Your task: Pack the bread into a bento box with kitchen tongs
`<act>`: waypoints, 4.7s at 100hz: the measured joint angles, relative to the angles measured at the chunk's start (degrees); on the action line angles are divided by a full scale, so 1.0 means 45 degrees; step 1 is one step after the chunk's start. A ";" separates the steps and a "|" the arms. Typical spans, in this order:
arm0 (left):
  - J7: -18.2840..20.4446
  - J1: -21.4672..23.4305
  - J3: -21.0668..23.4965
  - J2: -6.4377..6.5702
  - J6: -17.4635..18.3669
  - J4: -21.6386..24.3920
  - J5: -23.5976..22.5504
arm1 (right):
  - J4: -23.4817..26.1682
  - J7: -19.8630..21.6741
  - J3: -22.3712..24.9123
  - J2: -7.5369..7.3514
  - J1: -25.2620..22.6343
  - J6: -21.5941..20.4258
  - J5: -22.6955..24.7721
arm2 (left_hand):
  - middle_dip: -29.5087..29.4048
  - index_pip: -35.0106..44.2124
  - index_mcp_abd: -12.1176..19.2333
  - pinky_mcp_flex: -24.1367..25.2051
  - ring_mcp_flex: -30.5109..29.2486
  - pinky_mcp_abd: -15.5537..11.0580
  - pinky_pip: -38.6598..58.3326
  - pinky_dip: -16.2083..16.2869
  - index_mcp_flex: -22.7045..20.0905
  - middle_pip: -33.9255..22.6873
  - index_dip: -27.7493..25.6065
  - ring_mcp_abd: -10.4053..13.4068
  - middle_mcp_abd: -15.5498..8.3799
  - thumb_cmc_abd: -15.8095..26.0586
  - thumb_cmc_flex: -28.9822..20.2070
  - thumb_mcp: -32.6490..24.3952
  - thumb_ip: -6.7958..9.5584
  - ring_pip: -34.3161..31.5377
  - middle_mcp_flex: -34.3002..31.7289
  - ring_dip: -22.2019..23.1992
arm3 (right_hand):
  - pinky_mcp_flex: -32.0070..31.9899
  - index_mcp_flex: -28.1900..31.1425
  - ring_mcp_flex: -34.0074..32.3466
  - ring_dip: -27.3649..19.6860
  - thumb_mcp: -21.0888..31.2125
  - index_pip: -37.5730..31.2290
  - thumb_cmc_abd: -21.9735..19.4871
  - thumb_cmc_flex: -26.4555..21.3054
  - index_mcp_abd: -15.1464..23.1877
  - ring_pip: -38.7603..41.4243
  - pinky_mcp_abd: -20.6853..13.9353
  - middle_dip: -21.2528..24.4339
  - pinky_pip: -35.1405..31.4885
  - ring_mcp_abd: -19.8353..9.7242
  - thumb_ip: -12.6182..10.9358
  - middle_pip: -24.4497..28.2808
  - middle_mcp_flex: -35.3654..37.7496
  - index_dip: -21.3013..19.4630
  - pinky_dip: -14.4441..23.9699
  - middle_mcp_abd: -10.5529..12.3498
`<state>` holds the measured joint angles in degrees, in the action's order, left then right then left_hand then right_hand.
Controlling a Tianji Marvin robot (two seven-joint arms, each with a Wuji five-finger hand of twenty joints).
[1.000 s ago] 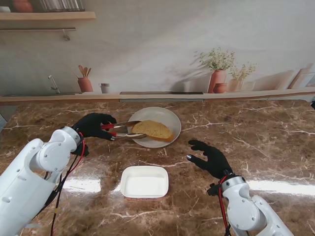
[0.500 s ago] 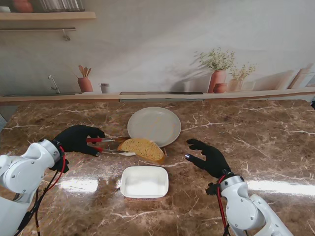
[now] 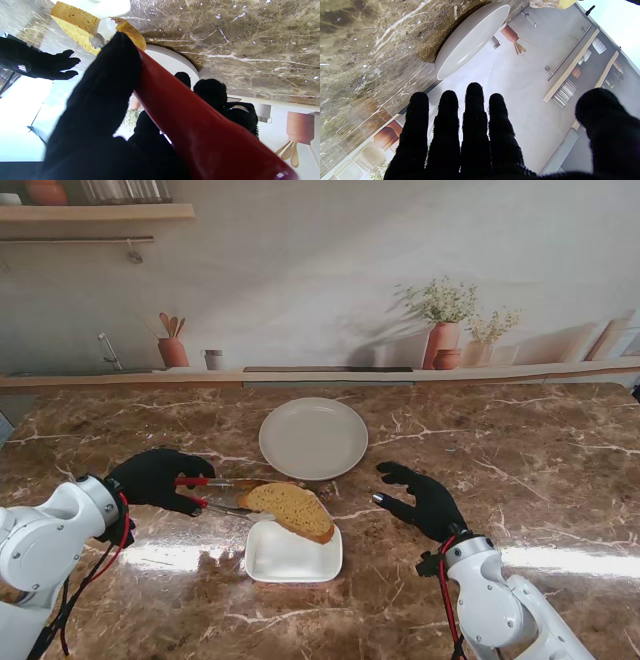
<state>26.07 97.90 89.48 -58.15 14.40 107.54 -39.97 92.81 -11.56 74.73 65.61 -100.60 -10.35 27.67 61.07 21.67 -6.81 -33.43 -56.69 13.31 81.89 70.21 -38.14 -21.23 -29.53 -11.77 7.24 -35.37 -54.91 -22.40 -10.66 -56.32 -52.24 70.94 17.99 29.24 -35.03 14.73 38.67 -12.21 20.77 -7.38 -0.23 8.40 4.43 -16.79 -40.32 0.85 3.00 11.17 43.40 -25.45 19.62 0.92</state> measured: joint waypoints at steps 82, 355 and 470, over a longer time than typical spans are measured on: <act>0.0303 0.0415 0.0260 0.0093 0.1006 0.0282 -0.0426 | -0.0022 0.0005 -0.0094 0.0008 0.0058 0.0003 -0.0101 | -0.0329 0.0000 0.0000 -0.0003 0.0000 -0.0007 0.0104 0.0179 -0.0277 -0.0004 0.1777 0.0004 0.0080 -0.0013 0.0000 0.0000 -0.0002 -0.0306 -0.0007 0.0167 | 0.0000 0.0000 0.0000 0.0001 0.0001 0.0000 0.0000 0.0000 0.0000 0.0000 0.0000 0.0000 0.0000 0.0001 -0.0001 0.0000 0.0000 0.0000 0.0000 0.0000; 0.1261 0.0651 0.0664 0.0259 0.0682 0.0416 0.1228 | 0.0025 -0.0031 -0.0130 0.0022 0.0081 0.0155 -0.0121 | -0.1931 -0.4213 0.0792 -0.0021 0.0005 -0.0206 -0.0672 -0.0380 -0.0138 0.0842 0.5508 0.0154 0.0241 -0.1722 0.1387 -0.3426 0.0014 0.1969 -0.0130 -0.1026 | 0.0000 0.0000 0.0000 0.0002 0.0001 0.0000 -0.0002 0.0000 0.0001 0.0001 0.0000 -0.0001 -0.0001 0.0004 -0.0001 0.0000 0.0000 0.0000 0.0000 0.0000; 0.1140 0.1080 0.1231 0.0219 0.0633 0.0555 0.1570 | 0.0166 0.0026 -0.0147 0.0016 0.0066 0.0282 -0.0037 | -0.1987 -0.4631 0.1002 -0.0178 -0.0276 -0.0290 -0.0706 -0.0599 0.1164 -0.0440 0.5684 0.0294 -0.0366 -0.2352 0.2200 -0.4405 -0.0435 0.2013 -0.0130 -0.1186 | 0.0000 0.0000 0.0000 0.0003 0.0103 0.0000 -0.0002 -0.0001 0.0005 0.0002 0.0000 -0.0001 -0.0001 0.0004 -0.0001 0.0000 0.0000 0.0000 0.0001 0.0000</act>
<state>31.20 102.76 95.02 -57.16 17.25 110.04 -32.90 93.55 -11.44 74.07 65.68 -100.31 -9.08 27.51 52.12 0.83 -2.30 -34.23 -57.93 12.00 78.71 67.51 -32.90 -23.21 -3.96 -10.44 5.60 -45.95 -45.01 -42.22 -12.62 -47.26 -52.83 65.61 17.99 29.24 -35.03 14.74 39.13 -12.21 20.76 -7.38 -0.21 8.41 4.43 -16.80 -40.32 0.87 2.99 11.17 43.40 -25.45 19.62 0.92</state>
